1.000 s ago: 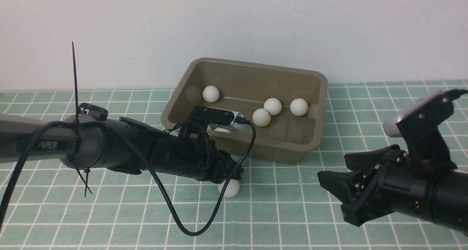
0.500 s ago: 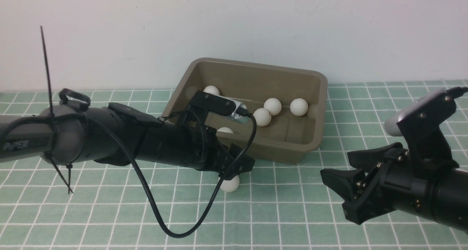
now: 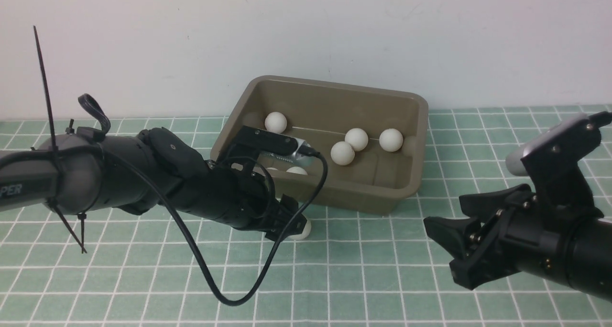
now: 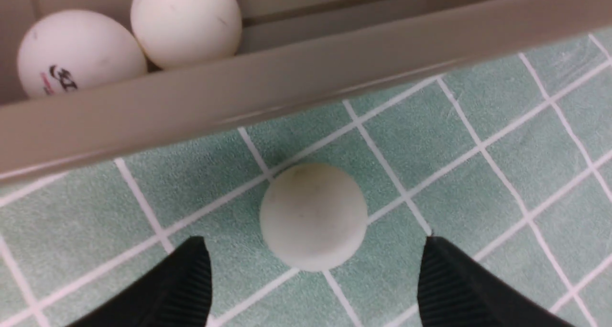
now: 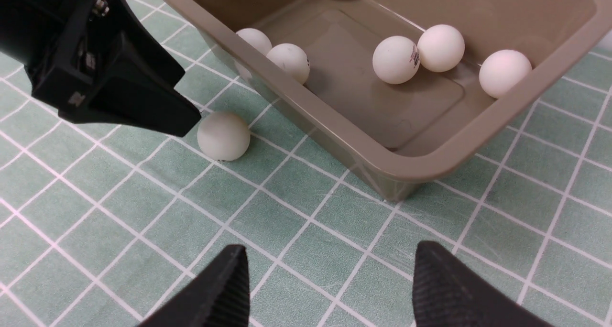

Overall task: Put the table tennis balls in the box on the green coffee tablecloth.
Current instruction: 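Reach for and grasp a ping pong ball on the table beside the basket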

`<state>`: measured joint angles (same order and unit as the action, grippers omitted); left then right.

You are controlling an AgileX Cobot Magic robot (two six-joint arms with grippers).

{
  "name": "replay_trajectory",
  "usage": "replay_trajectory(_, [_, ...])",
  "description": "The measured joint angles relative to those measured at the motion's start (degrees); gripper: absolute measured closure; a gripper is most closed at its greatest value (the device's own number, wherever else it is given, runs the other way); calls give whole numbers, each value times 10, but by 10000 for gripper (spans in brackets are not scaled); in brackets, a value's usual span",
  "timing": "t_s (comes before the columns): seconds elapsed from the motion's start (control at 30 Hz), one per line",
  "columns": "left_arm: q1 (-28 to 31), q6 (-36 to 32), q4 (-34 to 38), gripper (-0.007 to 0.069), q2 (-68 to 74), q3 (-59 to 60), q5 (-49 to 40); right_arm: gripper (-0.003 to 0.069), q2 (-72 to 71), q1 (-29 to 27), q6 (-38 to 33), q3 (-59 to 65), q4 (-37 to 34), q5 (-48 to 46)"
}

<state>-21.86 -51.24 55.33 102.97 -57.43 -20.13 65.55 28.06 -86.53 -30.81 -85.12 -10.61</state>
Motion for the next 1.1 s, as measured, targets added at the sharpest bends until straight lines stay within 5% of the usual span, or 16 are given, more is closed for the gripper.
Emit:
replay_trajectory(0.73, [-28,-52,53,109,87,-22,57,239,0,0,0,0,-1,1])
replay_trajectory(0.93, [-33,-59,54,279,85,-23,57,256,0,0,0,0,-1,4])
replay_trajectory(1.1, [-36,-92,54,272,15,-23,-26,279,0,0,0,0,-1,14])
